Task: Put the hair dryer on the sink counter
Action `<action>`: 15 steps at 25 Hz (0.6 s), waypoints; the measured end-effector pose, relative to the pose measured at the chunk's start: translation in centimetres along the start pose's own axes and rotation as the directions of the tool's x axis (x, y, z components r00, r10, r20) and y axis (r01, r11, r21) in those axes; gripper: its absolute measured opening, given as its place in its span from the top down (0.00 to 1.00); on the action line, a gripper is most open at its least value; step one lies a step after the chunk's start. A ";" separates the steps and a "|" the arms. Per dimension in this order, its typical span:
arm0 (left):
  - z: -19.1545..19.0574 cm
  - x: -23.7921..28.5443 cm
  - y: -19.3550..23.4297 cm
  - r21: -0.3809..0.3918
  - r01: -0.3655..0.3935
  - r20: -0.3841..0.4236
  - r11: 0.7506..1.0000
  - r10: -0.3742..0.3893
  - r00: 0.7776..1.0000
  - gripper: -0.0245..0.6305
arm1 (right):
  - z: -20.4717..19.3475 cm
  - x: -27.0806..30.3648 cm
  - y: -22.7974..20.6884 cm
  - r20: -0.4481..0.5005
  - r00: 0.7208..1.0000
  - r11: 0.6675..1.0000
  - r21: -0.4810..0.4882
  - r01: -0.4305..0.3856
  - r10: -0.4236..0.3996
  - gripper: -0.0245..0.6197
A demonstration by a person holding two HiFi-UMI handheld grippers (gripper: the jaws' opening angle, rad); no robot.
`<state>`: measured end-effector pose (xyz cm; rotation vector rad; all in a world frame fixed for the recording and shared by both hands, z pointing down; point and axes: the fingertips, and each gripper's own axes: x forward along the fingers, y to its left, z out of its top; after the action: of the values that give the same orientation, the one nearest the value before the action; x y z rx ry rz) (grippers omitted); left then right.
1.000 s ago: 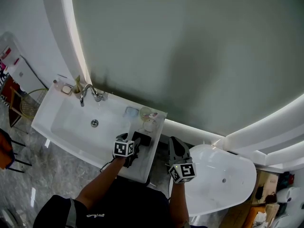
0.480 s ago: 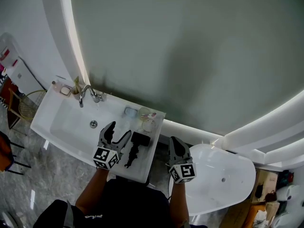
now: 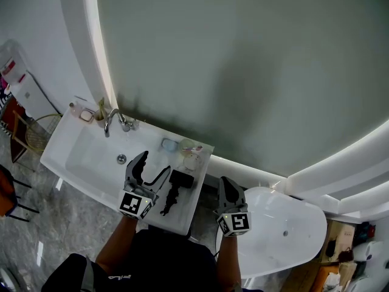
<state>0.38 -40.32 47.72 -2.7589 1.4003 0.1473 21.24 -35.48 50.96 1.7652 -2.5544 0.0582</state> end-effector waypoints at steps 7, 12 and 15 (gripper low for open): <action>0.0 -0.7 0.0 -0.011 -0.003 0.005 1.000 0.003 1.000 0.60 | 0.4 0.1 0.4 0.019 1.000 1.000 -0.004 -0.005 0.005 0.92; -0.1 -0.8 0.7 -0.045 -0.024 0.000 0.999 0.024 1.000 0.92 | 0.4 0.0 0.5 0.023 1.000 1.000 -0.001 -0.017 0.017 0.92; -0.5 -0.8 0.8 -0.020 -0.038 -0.022 0.999 0.037 0.999 0.93 | 0.5 -0.2 0.3 0.023 1.000 1.000 0.003 -0.011 0.011 0.92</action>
<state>-0.69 -40.23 48.26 -2.7597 1.4644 0.1343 21.04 -35.23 50.47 1.7635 -2.5809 0.0425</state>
